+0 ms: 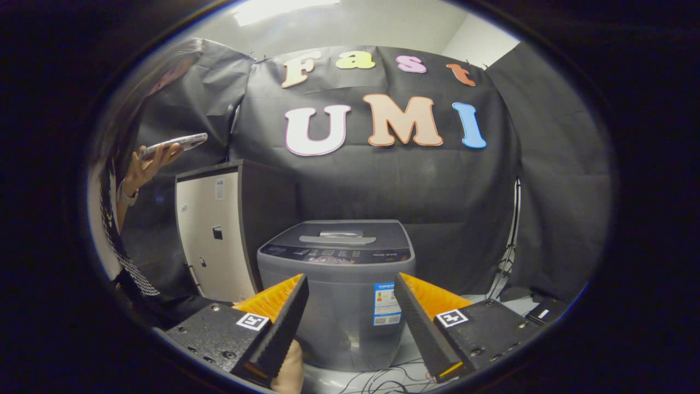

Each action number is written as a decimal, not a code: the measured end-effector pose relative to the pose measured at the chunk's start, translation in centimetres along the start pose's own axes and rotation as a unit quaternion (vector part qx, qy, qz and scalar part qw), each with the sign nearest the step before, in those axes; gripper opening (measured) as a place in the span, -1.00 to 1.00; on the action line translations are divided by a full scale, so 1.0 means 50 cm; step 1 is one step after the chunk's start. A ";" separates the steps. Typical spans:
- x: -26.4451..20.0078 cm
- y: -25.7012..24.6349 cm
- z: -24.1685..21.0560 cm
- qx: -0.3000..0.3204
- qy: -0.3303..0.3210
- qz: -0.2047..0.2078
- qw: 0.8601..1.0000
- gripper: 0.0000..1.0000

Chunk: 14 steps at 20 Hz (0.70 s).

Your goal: Put the clothes into the washing machine and then close the washing machine lid.

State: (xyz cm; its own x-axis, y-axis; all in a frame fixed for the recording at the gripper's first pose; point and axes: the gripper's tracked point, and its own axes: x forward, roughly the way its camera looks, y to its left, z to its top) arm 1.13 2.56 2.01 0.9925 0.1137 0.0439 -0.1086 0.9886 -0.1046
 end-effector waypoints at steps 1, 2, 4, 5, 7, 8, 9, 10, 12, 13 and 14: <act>0.000 0.006 -0.003 0.000 0.000 0.000 1.000 0.91; 0.000 0.006 -0.002 0.000 0.000 0.000 1.000 0.91; 0.000 0.005 -0.002 0.000 0.000 0.000 1.000 0.91; 0.000 0.005 -0.003 0.000 0.000 0.000 1.000 0.91; -0.001 0.005 -0.003 0.000 0.001 0.000 1.000 0.91; -0.001 0.005 -0.004 0.000 0.000 0.000 1.000 0.91; 0.000 0.005 -0.004 0.000 0.000 0.000 1.000 0.91; 0.000 0.006 -0.002 0.000 0.000 0.000 1.000 0.91; -0.001 0.005 -0.003 0.000 0.001 0.000 1.000 0.91; 0.000 0.006 -0.003 0.000 0.000 0.000 1.000 0.91; -0.001 0.006 -0.003 0.000 0.000 0.000 1.000 0.91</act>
